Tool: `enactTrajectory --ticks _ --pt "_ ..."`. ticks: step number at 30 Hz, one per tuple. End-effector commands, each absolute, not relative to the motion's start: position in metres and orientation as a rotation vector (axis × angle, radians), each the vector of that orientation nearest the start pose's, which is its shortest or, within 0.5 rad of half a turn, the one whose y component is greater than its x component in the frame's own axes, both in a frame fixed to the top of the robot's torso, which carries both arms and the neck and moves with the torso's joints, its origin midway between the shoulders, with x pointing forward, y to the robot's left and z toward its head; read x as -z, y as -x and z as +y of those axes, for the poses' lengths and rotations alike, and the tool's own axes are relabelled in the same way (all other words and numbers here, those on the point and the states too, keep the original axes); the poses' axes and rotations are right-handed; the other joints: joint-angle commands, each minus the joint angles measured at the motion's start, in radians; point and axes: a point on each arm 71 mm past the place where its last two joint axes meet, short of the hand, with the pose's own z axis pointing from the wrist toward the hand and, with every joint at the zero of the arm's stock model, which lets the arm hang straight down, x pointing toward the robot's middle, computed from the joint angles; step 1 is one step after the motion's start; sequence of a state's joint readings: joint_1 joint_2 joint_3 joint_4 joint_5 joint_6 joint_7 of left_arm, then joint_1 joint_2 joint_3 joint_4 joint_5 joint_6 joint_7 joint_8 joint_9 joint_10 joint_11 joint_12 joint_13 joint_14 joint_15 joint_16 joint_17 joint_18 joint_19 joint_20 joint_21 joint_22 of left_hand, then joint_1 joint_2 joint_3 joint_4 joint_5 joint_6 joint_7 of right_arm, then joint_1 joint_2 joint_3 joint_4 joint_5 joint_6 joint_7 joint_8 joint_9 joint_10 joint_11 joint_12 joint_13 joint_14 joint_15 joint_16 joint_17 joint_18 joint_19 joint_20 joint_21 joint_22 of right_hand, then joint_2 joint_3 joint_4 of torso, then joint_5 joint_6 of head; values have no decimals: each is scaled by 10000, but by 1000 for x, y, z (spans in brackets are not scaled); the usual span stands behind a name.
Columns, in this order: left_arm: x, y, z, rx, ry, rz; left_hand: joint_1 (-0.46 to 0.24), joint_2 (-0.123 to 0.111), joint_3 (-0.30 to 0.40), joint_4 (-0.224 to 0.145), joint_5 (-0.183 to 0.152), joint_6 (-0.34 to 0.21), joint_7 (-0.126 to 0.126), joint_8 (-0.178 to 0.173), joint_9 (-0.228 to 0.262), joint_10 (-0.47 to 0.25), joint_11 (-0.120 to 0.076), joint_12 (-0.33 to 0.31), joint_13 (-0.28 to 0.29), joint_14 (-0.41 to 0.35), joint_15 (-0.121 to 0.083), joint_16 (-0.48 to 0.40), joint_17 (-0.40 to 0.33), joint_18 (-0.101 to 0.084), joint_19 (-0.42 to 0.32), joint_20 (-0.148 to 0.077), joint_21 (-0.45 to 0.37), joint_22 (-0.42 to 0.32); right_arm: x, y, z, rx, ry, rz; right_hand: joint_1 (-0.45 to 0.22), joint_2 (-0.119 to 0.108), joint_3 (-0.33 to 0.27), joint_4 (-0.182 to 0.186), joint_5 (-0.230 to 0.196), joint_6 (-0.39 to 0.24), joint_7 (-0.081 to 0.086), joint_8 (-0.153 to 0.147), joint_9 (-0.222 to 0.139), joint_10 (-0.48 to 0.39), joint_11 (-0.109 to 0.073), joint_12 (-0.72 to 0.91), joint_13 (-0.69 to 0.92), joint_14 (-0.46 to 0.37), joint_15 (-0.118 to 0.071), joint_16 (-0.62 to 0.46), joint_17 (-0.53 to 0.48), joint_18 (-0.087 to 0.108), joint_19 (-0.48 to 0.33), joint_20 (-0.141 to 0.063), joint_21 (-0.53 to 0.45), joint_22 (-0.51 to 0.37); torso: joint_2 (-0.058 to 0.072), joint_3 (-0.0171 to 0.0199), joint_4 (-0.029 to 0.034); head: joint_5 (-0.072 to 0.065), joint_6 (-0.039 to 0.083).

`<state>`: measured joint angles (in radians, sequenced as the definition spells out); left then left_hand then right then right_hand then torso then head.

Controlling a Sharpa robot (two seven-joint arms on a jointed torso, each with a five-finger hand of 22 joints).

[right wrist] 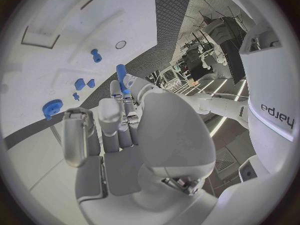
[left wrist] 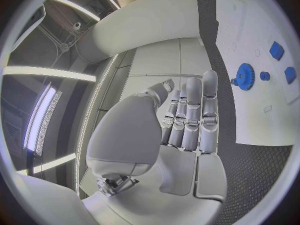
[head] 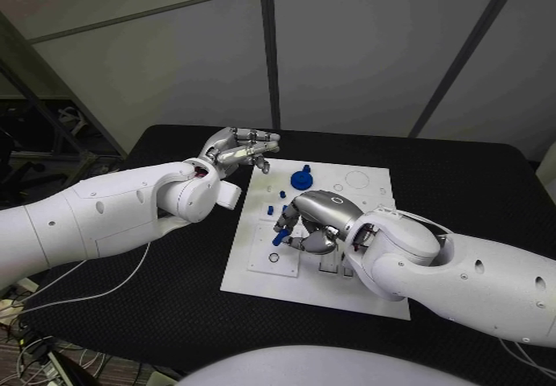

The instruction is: Assemble the parts on the task board

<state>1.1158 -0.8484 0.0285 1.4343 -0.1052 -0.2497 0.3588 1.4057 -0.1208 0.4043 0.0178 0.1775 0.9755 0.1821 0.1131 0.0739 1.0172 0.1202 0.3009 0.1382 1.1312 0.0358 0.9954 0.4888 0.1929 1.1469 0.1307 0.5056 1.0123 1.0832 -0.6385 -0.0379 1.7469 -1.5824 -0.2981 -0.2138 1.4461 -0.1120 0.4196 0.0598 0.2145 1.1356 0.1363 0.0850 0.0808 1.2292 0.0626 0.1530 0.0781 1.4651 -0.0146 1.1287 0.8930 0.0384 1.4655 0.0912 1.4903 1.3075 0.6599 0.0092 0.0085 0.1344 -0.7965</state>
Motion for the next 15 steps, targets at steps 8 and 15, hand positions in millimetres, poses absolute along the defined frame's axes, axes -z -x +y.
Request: enactTrajectory --ticks 8,15 --pt "201 -498 233 15014 10895 14522 9 42 17 -24 37 -40 53 66 -17 -67 -18 37 -12 -78 -10 29 -10 -112 -43 -27 19 12 213 -388 -33 -9680 4434 17038 -4 -116 57 -10 28 33 13 53 12 43 9 -71 4 159 -50 66 -10 -121 414 -37 37 1718 -12 6 7 111 -34" --pt "201 -498 233 15015 10898 14530 9 42 17 -24 37 -40 53 66 -17 -67 -18 37 -12 -78 -10 29 -10 -112 -43 -27 19 12 219 -386 -31 -9445 4810 17149 -4 -107 62 -10 37 34 14 51 11 45 10 -79 4 159 -48 75 -1 -122 415 -36 40 1721 -11 2 -12 147 -52"
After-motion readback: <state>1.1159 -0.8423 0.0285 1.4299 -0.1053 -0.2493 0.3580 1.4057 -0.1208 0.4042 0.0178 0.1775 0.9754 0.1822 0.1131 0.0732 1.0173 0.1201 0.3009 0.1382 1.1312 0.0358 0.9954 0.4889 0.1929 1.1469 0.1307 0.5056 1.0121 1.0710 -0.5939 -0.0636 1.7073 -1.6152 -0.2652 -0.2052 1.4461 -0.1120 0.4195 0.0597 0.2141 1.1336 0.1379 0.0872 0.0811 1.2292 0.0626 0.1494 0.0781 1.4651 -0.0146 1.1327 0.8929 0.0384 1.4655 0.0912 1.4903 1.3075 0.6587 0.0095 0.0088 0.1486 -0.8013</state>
